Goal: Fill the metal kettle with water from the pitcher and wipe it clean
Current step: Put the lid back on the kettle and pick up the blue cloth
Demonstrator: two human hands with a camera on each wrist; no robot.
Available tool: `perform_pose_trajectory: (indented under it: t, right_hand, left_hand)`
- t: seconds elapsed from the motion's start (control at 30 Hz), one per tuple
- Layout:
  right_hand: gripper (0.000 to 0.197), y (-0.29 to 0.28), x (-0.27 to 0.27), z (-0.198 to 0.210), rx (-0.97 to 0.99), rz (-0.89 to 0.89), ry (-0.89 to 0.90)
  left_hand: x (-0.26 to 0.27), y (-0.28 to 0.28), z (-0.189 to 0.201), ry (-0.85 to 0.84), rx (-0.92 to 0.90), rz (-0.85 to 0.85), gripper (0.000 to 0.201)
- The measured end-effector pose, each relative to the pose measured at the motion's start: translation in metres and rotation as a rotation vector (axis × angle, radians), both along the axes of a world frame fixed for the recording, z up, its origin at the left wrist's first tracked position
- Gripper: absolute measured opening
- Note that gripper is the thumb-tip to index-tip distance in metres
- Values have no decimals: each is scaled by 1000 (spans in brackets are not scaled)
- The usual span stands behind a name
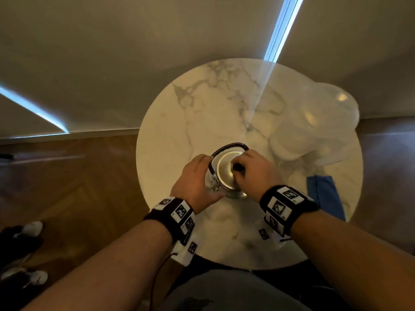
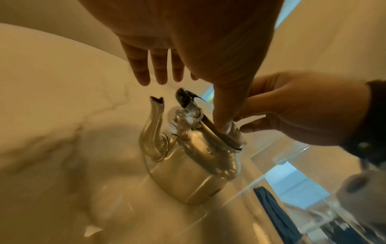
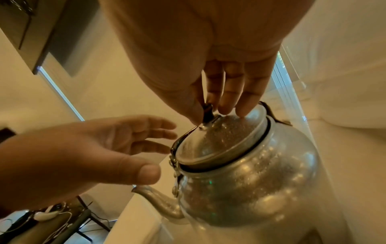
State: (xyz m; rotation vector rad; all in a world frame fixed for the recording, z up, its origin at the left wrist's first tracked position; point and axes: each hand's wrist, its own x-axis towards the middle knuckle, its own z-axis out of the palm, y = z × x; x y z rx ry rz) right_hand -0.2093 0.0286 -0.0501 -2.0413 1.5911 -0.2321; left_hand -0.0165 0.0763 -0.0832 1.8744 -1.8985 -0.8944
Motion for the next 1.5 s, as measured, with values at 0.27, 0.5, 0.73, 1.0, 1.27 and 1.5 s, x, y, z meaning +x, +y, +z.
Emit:
perform_pose_trajectory:
  t: [0.27, 0.5, 0.73, 1.0, 1.27, 1.5]
  right_hand:
    - [26, 1, 5, 4, 35, 2, 136]
    - [26, -2, 8, 8, 52, 61, 226]
    - [30, -2, 9, 1, 62, 90, 222]
    - [26, -1, 9, -4, 54, 57, 201]
    - [34, 41, -67, -20, 118, -202, -70]
    - [26, 73, -210, -64, 314, -585, 121]
  left_hand:
    - [6, -30, -15, -3, 42, -138, 82]
    - [5, -33, -15, -20, 59, -142, 82]
    - [0, -33, -6, -115, 118, -159, 78]
    - [-4, -29, -5, -123, 114, -148, 77]
    - [-12, -5, -3, -234, -42, -122, 54]
    - [-46, 63, -3, -208, -238, -270, 40]
